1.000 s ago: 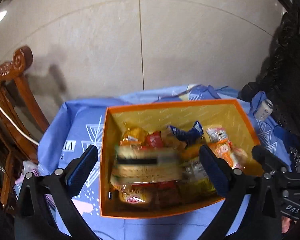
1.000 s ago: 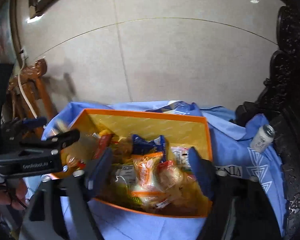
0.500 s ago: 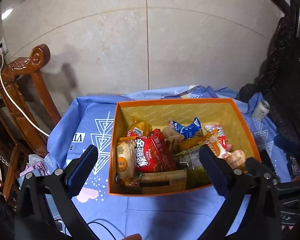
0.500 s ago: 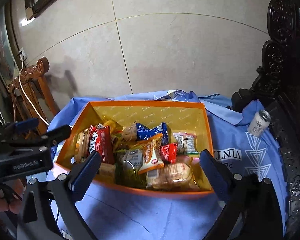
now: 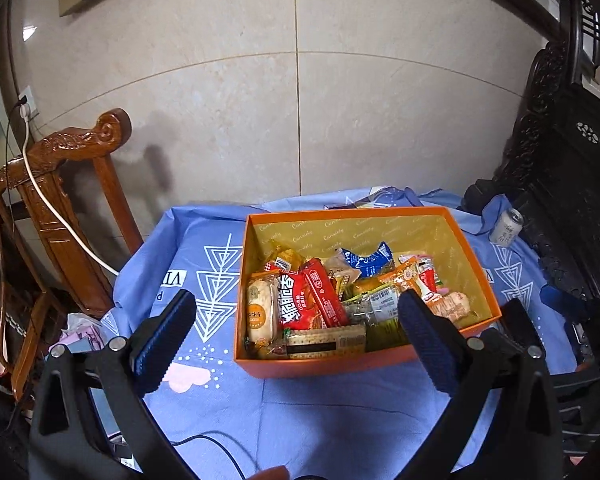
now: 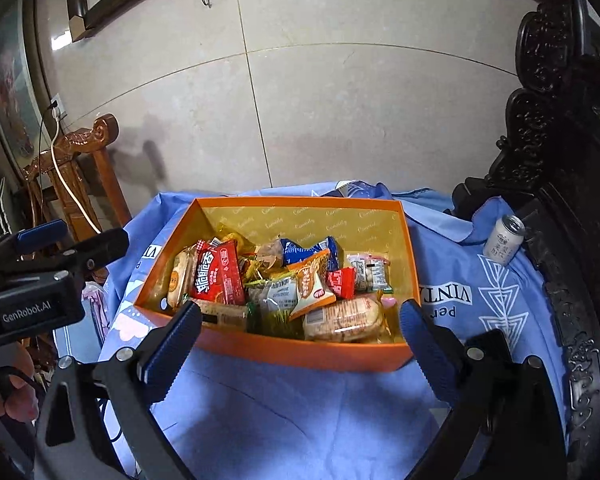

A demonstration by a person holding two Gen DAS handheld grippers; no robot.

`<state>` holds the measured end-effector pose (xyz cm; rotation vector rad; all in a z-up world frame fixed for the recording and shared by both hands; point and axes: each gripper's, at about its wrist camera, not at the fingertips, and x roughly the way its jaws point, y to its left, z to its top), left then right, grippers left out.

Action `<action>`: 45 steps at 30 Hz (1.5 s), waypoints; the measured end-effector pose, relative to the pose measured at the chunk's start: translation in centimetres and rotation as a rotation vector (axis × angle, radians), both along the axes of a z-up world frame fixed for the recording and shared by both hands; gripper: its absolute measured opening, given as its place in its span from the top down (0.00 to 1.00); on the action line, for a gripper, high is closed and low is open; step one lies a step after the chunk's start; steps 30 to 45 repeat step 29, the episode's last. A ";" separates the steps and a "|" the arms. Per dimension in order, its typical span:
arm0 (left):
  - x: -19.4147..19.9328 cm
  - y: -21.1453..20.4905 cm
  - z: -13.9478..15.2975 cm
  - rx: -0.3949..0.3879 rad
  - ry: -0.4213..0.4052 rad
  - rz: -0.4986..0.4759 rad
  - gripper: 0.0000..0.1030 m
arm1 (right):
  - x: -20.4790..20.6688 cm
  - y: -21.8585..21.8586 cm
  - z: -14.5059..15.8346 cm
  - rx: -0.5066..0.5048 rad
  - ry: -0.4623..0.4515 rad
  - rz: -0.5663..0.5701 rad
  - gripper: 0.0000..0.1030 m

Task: Organize snacks

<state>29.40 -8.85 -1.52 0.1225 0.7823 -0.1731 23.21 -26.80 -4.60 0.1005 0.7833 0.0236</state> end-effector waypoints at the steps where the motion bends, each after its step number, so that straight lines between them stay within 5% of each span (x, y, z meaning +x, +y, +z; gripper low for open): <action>1: -0.1 0.0 0.1 0.001 -0.001 -0.001 0.04 | -0.3 0.0 0.0 -0.002 0.001 -0.002 0.03; 45: -3.7 0.9 1.0 0.028 -0.033 0.015 0.04 | -3.1 0.6 0.9 -0.020 -0.022 -0.011 0.03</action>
